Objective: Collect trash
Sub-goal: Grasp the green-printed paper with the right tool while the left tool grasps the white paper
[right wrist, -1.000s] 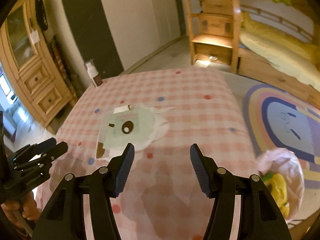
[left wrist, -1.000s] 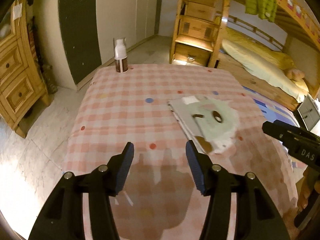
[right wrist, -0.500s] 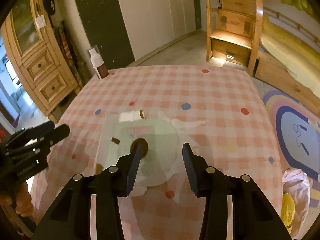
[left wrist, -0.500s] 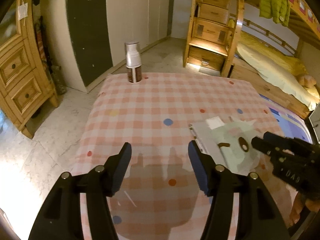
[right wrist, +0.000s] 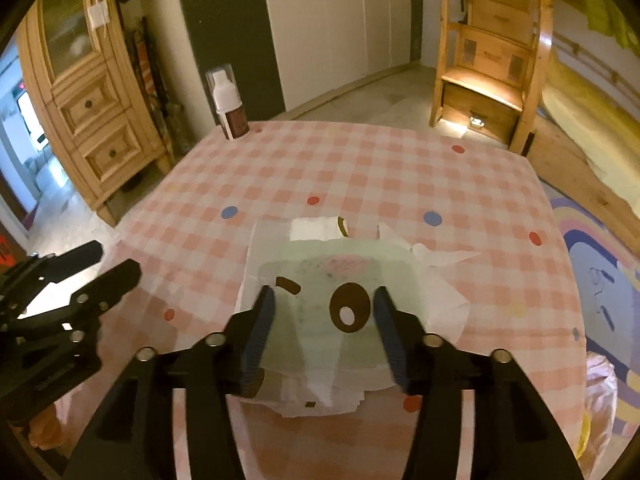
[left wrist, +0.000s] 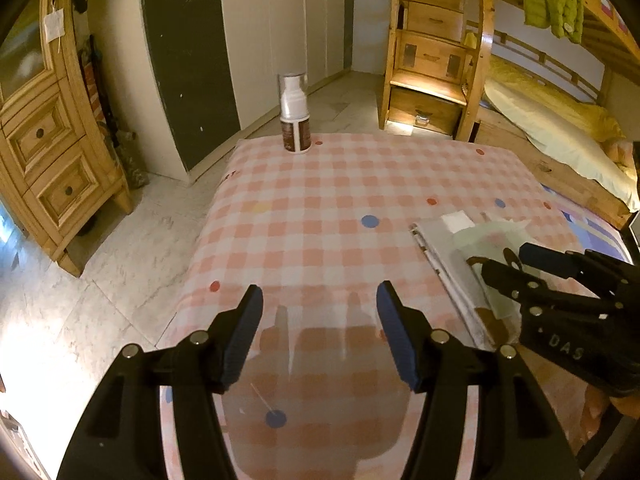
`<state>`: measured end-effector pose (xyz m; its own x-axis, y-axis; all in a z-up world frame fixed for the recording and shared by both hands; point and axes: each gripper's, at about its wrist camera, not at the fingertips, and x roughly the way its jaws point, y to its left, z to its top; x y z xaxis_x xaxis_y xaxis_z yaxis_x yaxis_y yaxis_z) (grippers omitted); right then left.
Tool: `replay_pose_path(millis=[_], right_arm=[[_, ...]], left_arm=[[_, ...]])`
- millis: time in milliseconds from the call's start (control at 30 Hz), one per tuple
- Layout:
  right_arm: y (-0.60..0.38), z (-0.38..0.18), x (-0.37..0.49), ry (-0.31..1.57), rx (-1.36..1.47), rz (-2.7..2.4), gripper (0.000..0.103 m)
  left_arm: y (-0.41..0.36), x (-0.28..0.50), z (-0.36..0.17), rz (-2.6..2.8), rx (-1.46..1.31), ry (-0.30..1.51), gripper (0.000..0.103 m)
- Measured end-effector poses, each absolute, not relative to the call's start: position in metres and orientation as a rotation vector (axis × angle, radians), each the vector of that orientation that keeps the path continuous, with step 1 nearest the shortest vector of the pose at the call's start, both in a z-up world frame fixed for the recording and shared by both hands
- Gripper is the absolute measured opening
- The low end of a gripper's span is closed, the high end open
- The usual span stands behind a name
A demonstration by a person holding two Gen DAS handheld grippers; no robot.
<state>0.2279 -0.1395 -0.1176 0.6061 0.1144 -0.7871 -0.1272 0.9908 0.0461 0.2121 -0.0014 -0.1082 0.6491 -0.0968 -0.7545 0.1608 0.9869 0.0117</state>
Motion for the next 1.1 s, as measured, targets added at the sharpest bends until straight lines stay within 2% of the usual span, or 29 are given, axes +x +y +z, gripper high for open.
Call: replay_pose_path(millis=[167,267,433,500,567,667,867,1100], right_arm=[[-0.122,-0.126,0.226,0.91,-0.136,0.091,0.058],[-0.122,-0.126,0.225,0.908,-0.14,0.082,0.055],[-0.136,-0.12,0.22,0.905,-0.076,0.083,0.039],[-0.143,-0.112,0.214,0.876,-0.049,0.07,0.027],[-0.153,-0.101,0.205,0.826,-0.028,0.053,0.02],[-0.17,-0.086,0.194,0.757,-0.008,0.01,0.013],[-0.212,-0.069,0.178,0.684,0.101,-0.057,0.013],[-0.244,-0.071,0.167,0.697,0.16,-0.065,0.013]], left_arm=[[0.006,0.209,-0.107,-0.149,0.062,0.85,0.059],[0.007,0.207,-0.106,-0.155,0.063,0.845,0.061],[0.004,0.203,-0.105,-0.167,0.07,0.838,0.061],[0.002,0.202,-0.104,-0.172,0.072,0.835,0.061],[-0.002,0.2,-0.103,-0.18,0.074,0.831,0.061],[-0.013,0.196,-0.103,-0.203,0.078,0.828,0.063],[-0.048,0.192,-0.108,-0.265,0.116,0.843,0.066],[-0.087,0.2,-0.118,-0.282,0.145,0.866,0.065]])
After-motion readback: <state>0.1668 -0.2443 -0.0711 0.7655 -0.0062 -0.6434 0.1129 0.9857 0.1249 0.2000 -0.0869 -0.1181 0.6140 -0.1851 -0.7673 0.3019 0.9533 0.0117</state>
